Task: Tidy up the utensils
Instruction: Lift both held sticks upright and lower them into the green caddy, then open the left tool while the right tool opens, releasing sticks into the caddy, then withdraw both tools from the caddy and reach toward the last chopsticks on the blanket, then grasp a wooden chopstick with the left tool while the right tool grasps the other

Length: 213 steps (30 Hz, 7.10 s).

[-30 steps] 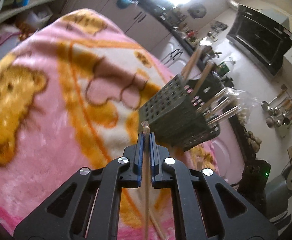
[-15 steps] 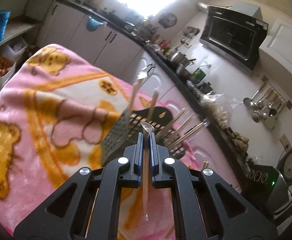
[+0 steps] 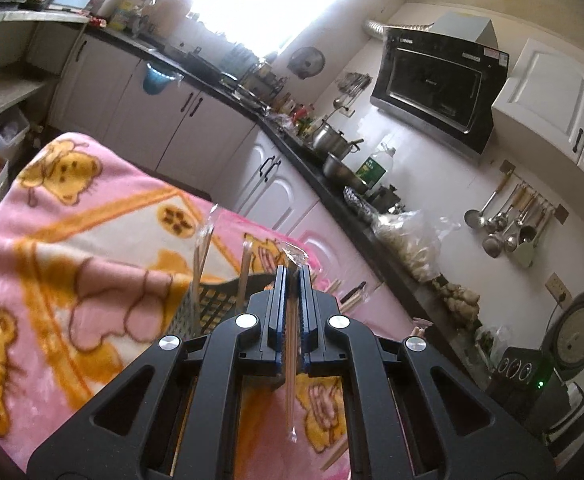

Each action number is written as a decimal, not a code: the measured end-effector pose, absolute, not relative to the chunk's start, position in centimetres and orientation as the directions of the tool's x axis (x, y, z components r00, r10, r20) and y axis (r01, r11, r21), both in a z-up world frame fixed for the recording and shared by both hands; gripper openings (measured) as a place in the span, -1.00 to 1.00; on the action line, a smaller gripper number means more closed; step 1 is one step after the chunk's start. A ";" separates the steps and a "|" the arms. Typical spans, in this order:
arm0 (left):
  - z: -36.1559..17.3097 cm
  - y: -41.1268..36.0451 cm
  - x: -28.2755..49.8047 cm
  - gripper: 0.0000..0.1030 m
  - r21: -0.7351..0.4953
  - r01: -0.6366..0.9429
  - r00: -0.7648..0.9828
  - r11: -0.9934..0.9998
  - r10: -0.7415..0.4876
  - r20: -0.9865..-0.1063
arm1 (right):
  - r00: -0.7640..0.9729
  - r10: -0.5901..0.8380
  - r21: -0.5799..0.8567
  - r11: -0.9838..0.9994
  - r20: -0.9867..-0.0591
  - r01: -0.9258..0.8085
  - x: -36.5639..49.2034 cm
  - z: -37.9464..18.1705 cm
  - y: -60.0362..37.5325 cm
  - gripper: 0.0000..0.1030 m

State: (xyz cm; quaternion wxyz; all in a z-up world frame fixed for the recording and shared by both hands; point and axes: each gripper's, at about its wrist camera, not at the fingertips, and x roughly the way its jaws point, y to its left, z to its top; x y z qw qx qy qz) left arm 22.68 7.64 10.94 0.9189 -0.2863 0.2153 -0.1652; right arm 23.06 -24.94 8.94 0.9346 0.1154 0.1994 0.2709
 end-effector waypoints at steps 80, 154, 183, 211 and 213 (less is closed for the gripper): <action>6.0 3.2 28.7 -0.97 -0.438 0.098 0.887 0.894 -0.278 -0.369 | 0.891 0.429 0.299 0.878 -0.147 -0.374 33.8 5.3 -22.5 -0.87; 0.7 5.3 17.9 0.71 -0.422 -0.017 0.831 0.906 -0.222 -0.510 | 0.732 0.443 0.321 0.893 -0.517 -0.315 20.9 0.0 -25.7 0.40; -6.1 3.5 17.9 0.71 -0.415 -0.071 0.682 0.907 -0.259 -0.683 | 0.672 0.342 0.318 0.934 -0.658 -0.163 17.0 -5.6 -32.9 0.41; -7.3 1.5 23.3 -0.21 -0.246 -0.143 0.633 0.959 -0.102 -0.768 | 0.515 0.241 0.256 0.966 -0.822 -0.044 21.6 -8.0 -35.3 -0.24; -7.4 2.0 23.4 -0.39 -0.245 -0.151 0.630 0.958 -0.098 -0.770 | 0.511 0.239 0.259 0.965 -0.826 -0.034 22.3 -8.1 -35.5 -0.53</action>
